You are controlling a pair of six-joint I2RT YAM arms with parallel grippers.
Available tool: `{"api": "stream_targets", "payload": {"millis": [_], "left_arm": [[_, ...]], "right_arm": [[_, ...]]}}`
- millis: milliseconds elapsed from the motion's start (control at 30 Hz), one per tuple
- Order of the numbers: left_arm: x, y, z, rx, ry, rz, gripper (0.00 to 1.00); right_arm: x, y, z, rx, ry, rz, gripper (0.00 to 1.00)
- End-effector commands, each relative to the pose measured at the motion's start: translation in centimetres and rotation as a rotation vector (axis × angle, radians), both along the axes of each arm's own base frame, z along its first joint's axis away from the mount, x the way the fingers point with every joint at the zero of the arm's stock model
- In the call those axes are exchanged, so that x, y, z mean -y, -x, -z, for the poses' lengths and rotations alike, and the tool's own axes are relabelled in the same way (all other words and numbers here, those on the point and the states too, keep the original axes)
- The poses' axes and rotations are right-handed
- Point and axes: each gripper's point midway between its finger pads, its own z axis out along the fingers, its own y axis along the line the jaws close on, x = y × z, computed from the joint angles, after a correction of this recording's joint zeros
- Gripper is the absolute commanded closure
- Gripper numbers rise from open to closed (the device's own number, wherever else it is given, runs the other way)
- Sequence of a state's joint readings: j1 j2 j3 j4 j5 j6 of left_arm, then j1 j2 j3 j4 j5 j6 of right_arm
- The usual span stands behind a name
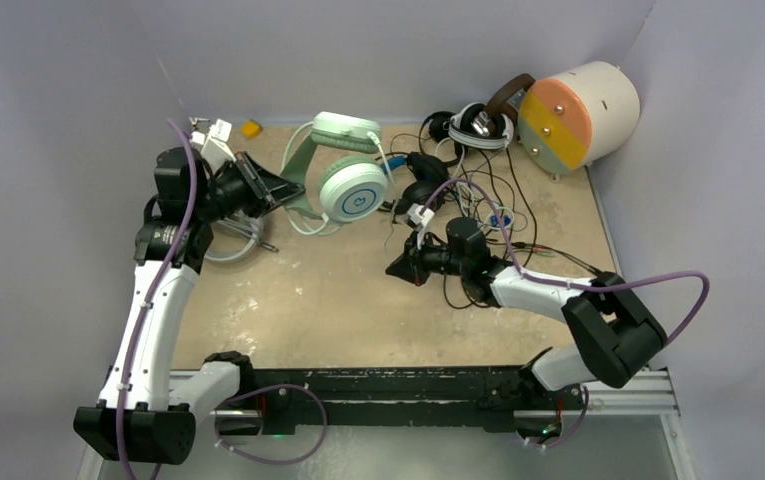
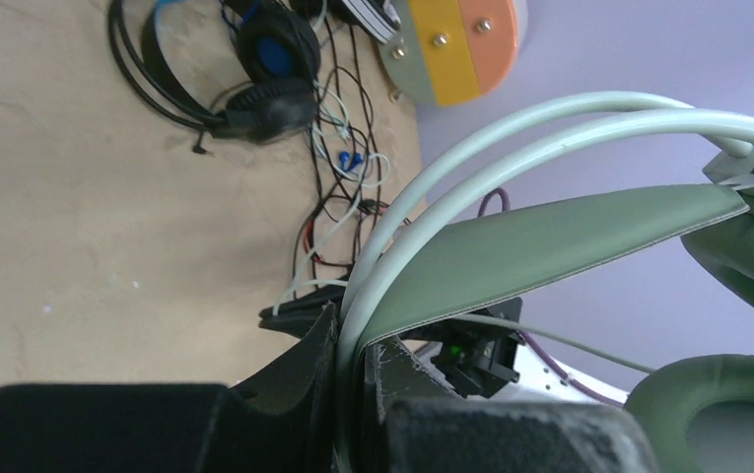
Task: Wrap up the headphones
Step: Wrap the headphones cable around the headphones.
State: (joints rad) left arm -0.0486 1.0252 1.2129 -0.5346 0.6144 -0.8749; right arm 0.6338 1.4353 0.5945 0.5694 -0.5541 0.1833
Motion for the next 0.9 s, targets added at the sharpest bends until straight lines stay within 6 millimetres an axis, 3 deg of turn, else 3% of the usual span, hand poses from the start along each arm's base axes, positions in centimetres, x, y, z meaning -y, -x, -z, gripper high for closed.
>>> {"api": "stream_targets", "payload": {"millis": [0,267,500,667,867], "left_arm": [[2.9,1.2,-3.3,0.097,0.167,0.157,1.00],[6.8,1.9,-2.2,0.073,0.186,0.266,1.00],[7.8,1.6,-2.8,0.044,0.295,0.307,1.00],[7.8,0.5,-3.4,0.014,0.384,0.264,1.00],[6.2,-3.0,-1.7,-0.105,0.431,0.020,1.00]], "right_arm": [[-0.7,-1.4,-0.9,0.003,-0.007,0.030,1.00],[-1.6,-2.1,-0.1,-0.053,0.004,0.029,1.00],[-2.3,-1.7,0.5,-0.131,-0.007,0.011,1.00],[-3.5,0.1,0.3,-0.165,0.006,0.014,0.98],[-5.3,3.7,-1.5,-0.146,-0.081,-0.076,0.87]]}}
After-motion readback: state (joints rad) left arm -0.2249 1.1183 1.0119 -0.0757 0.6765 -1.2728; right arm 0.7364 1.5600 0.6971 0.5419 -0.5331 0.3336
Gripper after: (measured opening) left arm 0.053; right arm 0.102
